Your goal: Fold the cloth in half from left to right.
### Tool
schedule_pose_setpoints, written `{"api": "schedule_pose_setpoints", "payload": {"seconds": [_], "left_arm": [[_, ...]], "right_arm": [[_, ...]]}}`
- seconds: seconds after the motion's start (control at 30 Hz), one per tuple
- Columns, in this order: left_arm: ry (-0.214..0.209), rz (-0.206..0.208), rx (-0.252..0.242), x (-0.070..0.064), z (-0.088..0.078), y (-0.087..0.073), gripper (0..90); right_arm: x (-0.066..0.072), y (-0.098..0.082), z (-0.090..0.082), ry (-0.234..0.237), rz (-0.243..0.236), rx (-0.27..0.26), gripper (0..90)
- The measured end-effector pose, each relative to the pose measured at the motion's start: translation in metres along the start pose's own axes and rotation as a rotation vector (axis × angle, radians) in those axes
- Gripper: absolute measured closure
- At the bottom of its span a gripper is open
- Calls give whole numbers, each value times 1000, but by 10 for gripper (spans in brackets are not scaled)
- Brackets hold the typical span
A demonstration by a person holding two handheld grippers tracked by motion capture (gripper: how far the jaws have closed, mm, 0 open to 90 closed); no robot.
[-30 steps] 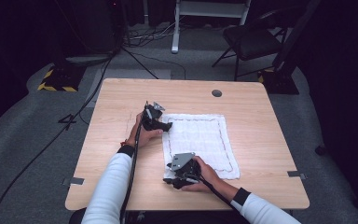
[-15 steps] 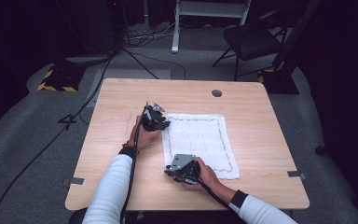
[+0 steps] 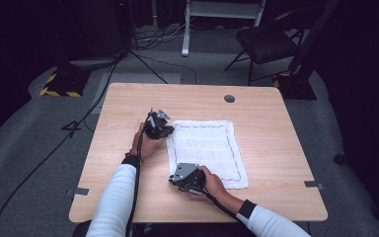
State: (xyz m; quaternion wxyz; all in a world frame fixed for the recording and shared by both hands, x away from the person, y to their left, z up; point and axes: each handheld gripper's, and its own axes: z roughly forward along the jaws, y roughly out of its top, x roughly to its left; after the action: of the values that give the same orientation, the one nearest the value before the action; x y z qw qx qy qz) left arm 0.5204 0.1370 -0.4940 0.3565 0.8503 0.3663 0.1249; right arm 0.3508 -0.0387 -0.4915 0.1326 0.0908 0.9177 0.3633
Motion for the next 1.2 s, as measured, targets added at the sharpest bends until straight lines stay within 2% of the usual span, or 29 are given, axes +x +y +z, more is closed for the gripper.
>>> {"api": "schedule_pose_setpoints", "payload": {"seconds": [0.13, 0.3, 0.47, 0.57, 0.73, 0.77, 0.87, 0.93, 1.03, 1.2], "left_arm": [[19, 25, -8, 5, -11, -1, 850], [16, 10, -10, 9, -22, -4, 851], [21, 17, -21, 11, -34, -5, 851], [18, 8, -39, 12, -44, -6, 851], [16, -32, -96, 12, -55, -3, 852], [11, -40, -107, 11, -56, -1, 851], [17, -13, -104, 6, -56, 5, 852], [29, -11, -114, 2, -55, 10, 852], [33, -28, -153, -2, -53, 16, 853], [20, -28, -169, -12, -44, 28, 854]], "right_arm": [[0, 6, 0, 0, -3, -11, 837], [0, 15, -1, 5, -8, -32, 838], [2, 24, -5, 7, -18, -52, 838], [2, 27, -7, 5, -19, -62, 838], [1, 34, -14, 5, -18, -82, 839], [-1, 35, -18, 4, -10, -85, 839], [-4, 34, -22, -5, -6, -86, 840], [-7, 33, -26, -7, 2, -89, 840], [-10, 31, -34, -18, 15, -97, 840], [-16, 20, -48, -48, 28, -101, 840]]}}
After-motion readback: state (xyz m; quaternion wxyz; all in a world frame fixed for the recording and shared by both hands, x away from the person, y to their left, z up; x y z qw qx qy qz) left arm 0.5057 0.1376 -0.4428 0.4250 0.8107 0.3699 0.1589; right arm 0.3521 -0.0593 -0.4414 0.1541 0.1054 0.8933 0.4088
